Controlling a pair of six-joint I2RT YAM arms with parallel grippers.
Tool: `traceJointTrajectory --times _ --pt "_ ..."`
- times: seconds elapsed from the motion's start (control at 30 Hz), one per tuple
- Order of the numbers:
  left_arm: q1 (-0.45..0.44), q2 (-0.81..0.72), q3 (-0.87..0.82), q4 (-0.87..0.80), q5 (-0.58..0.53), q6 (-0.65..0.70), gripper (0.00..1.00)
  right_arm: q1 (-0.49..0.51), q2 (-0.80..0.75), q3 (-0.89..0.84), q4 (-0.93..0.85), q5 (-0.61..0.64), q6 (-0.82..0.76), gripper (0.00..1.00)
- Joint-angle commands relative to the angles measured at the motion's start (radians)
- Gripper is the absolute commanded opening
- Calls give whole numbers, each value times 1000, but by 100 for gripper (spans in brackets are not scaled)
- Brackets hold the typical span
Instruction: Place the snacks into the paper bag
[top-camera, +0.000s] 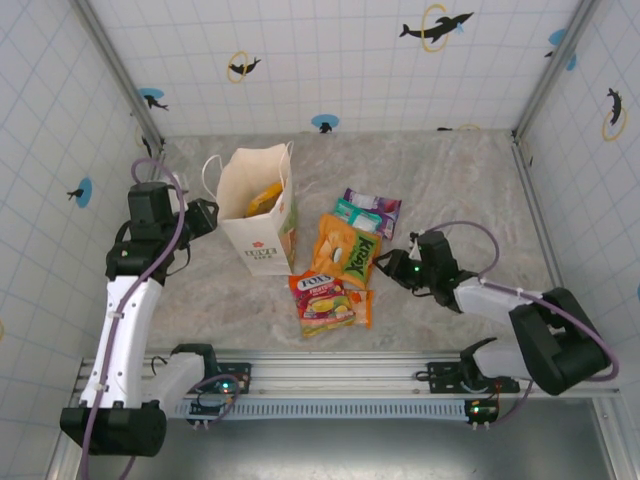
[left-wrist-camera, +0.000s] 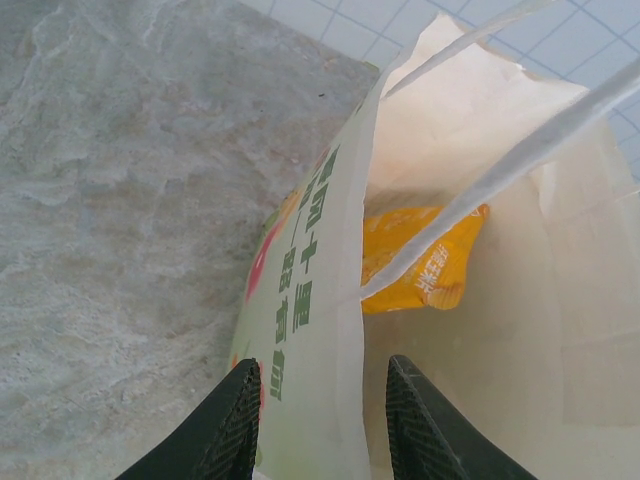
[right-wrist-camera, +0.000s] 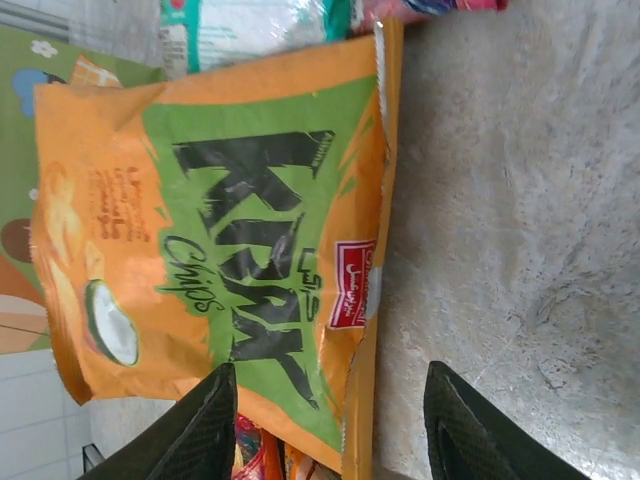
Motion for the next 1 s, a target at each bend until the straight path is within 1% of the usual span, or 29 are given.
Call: traceJointTrajectory --times 0.0,0.1,0.17,0.47,0.63,0.7,0.77,0.9,0.97 --pt "-8 5 6 -1 12 12 37 -14 51 21 91 -29 28 52" --pt "-8 12 13 -1 14 14 37 -17 99 33 130 -36 35 52" --pt "-9 15 13 0 16 14 37 -18 129 42 155 -77 39 52" --pt "-8 33 23 4 15 14 37 -16 253 84 235 -101 65 50" --pt "-9 39 24 4 13 14 37 -15 316 83 311 -125 97 48" --pt "-8 43 26 6 12 14 37 -15 337 81 332 -130 104 46" --pt "-10 48 27 7 14 14 37 -15 346 81 340 -127 102 40" --pt "-8 47 36 0 9 14 37 -14 331 75 335 -117 84 19" --pt "-8 47 44 -8 2 18 37 -15 305 75 315 -106 61 13"
